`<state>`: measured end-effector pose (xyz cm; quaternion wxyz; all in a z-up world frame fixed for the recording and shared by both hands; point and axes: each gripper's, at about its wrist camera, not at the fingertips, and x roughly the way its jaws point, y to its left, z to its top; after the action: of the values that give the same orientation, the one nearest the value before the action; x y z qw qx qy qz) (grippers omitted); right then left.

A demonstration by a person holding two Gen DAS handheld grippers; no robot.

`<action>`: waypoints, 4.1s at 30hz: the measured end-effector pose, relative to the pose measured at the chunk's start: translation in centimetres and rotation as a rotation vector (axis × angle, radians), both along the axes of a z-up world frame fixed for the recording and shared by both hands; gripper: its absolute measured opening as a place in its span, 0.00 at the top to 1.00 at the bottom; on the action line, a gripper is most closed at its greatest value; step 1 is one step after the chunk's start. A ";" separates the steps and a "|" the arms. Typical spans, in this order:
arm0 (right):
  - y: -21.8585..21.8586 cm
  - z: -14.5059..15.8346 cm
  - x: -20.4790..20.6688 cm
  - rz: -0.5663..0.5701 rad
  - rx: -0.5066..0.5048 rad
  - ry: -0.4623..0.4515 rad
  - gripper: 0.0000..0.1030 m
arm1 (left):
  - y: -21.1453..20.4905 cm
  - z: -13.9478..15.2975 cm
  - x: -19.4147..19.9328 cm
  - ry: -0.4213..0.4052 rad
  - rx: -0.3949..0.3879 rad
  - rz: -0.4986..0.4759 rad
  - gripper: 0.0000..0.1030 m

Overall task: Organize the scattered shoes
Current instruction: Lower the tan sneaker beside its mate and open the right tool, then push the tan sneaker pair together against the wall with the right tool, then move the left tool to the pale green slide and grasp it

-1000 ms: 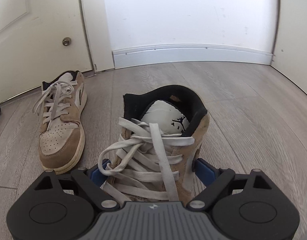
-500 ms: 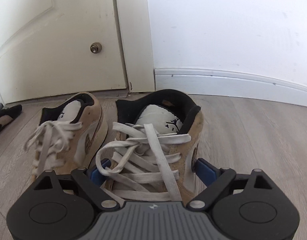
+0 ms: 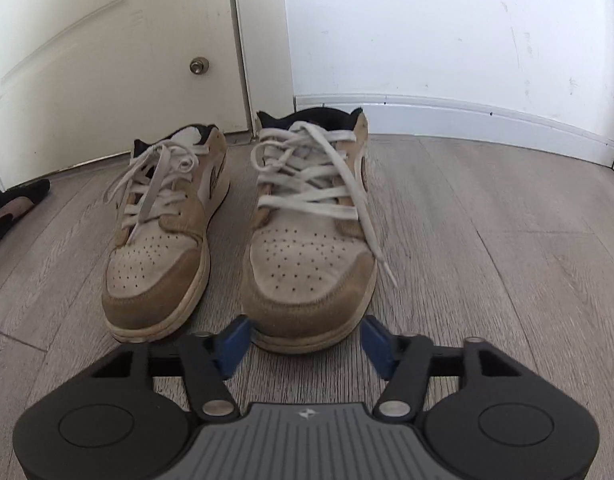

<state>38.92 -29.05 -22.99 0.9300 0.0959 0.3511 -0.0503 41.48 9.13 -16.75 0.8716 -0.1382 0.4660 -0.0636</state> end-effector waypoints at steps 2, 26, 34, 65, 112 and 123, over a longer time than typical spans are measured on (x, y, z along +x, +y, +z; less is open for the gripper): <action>0.0 -0.1 -0.1 -0.015 0.012 -0.004 0.46 | 0.0 0.2 -0.1 -0.005 0.005 -0.002 0.27; -2.5 -0.9 9.5 -0.087 0.013 -0.039 0.43 | 0.3 -0.4 0.4 0.012 0.007 0.021 0.27; 2.9 1.2 3.9 0.062 0.130 -0.134 0.18 | 0.7 -0.2 0.1 0.005 -0.027 0.022 0.27; 6.4 -0.8 14.8 -0.055 -0.054 -0.050 0.25 | 2.8 -0.9 0.5 0.014 -0.061 0.067 0.27; 7.0 0.5 8.8 -0.034 0.043 -0.026 0.53 | 4.5 0.3 0.2 -0.044 -0.027 0.127 0.24; 14.4 2.3 1.1 0.209 0.171 -0.042 0.14 | 12.1 3.5 0.5 -0.142 0.133 0.279 0.24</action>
<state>39.97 -14.66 -20.68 0.9258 0.1387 0.3428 0.0790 42.00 21.24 -13.24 0.9099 -0.1386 0.3828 0.0794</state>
